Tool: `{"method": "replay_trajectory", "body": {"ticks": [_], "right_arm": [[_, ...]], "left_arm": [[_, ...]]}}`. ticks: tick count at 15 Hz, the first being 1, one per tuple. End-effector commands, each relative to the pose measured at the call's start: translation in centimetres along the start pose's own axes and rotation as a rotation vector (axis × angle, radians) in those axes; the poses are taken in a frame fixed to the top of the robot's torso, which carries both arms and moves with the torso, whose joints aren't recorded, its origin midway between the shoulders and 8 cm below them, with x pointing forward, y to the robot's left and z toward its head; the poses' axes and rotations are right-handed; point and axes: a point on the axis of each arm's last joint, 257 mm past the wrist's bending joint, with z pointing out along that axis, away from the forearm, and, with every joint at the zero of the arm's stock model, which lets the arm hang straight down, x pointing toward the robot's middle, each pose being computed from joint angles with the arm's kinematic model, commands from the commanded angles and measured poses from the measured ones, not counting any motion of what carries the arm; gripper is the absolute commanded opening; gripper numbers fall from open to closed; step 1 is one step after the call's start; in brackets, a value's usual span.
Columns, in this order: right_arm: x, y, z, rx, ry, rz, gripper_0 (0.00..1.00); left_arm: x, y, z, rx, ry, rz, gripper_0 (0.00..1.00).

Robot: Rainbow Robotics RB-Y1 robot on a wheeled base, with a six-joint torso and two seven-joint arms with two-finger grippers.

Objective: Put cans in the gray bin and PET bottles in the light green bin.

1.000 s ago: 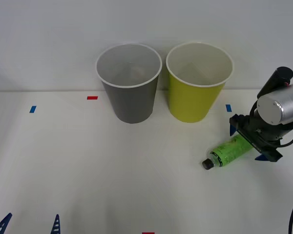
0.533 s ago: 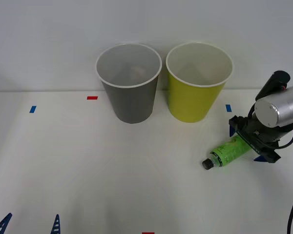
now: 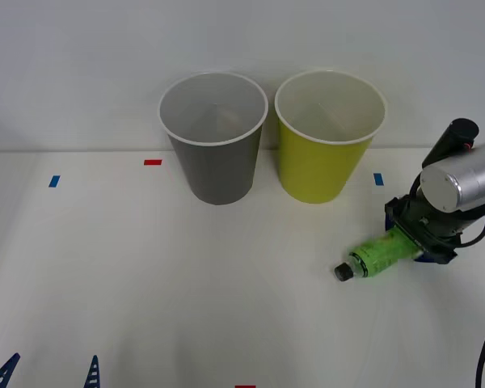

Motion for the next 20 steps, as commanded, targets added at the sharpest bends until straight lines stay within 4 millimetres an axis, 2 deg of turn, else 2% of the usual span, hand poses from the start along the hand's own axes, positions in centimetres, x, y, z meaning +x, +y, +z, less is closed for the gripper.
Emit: {"method": "replay_trajectory", "body": {"ticks": [1, 9, 13, 17, 20], "right_arm": [[0.0, 0.0, 0.1, 0.0, -0.007, 0.006, 0.01], [0.0, 0.4, -0.4, -0.011, -0.008, 0.007, 0.0], [0.4, 0.4, -3.3, -0.043, 0.009, 0.008, 0.0], [0.7, -0.3, -4.9, -0.11, -0.016, -0.022, 0.0], [0.1, -0.7, -6.1, -0.159, -0.062, -0.116, 0.0]], "left_arm": [[0.0, 0.0, 0.0, 0.0, 0.0, 0.0, 1.0], [0.0, 0.0, 0.0, 0.0, 0.0, 0.0, 1.0], [0.0, 0.0, 0.0, 0.0, 0.0, 0.0, 1.0], [0.0, 0.0, 0.0, 0.0, 0.0, 0.0, 1.0], [0.0, 0.0, 0.0, 0.0, 0.0, 0.0, 1.0]]}}
